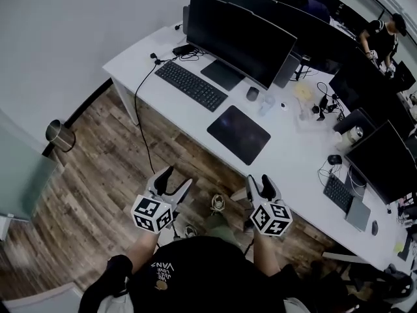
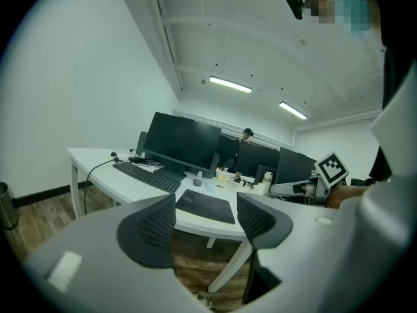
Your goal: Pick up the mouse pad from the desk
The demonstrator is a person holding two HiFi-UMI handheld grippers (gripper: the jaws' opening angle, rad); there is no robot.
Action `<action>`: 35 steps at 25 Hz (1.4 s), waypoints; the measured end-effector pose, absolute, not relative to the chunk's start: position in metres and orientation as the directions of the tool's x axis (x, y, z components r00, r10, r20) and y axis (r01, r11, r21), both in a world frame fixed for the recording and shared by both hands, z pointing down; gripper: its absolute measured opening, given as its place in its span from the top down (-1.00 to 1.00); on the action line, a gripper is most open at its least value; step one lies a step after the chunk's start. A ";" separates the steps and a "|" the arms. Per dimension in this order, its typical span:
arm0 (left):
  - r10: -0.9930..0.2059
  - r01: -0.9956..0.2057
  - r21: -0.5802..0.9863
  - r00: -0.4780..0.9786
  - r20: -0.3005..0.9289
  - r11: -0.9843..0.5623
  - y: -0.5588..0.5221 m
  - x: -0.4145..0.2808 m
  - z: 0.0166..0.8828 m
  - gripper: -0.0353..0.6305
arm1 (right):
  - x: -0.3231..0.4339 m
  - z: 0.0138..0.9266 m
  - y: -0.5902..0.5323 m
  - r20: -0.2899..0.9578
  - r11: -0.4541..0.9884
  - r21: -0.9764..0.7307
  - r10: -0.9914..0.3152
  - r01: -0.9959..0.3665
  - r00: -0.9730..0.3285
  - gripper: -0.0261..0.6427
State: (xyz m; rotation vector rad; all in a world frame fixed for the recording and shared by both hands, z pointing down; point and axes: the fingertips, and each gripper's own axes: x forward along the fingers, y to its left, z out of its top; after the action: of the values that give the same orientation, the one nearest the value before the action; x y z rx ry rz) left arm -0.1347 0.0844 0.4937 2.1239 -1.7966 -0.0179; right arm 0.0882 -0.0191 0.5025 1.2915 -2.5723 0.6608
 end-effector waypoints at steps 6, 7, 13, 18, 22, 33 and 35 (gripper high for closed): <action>-0.949 -0.953 0.275 0.198 0.244 -0.128 0.048 -0.140 0.504 0.08 | 0.091 0.518 -0.061 0.377 0.499 -0.308 -0.718 -0.810 -0.585 0.25; -0.948 -0.953 0.274 0.197 0.250 -0.126 0.041 -0.140 0.506 0.08 | 0.093 0.521 -0.072 0.382 0.497 -0.303 -0.719 -0.813 -0.581 0.25; -0.934 -0.956 0.271 0.195 0.300 -0.112 -0.008 -0.143 0.525 0.08 | 0.094 0.534 -0.138 0.406 0.492 -0.261 -0.724 -0.830 -0.557 0.25; -0.917 -0.955 0.279 0.201 0.344 -0.104 -0.052 -0.142 0.545 0.08 | 0.097 0.556 -0.184 0.458 0.495 -0.227 -0.706 -0.839 -0.541 0.25; -0.903 -0.956 0.280 0.195 0.382 -0.088 -0.082 -0.138 0.559 0.08 | 0.098 0.581 -0.213 0.519 0.519 -0.192 -0.667 -0.833 -0.535 0.25; -0.857 -0.961 0.276 0.160 0.490 -0.021 -0.128 -0.134 0.598 0.08 | 0.111 0.648 -0.268 0.648 0.548 -0.143 -0.577 -0.824 -0.497 0.25; -0.847 -0.960 0.279 0.161 0.507 -0.015 -0.132 -0.137 0.606 0.08 | 0.110 0.658 -0.275 0.669 0.550 -0.127 -0.567 -0.826 -0.480 0.24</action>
State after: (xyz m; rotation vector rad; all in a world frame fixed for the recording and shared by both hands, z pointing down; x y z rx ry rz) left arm -0.1369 -0.1317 0.6058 1.8855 -1.7108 0.2634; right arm 0.1098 -0.2753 0.6580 1.1180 -2.2170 0.5938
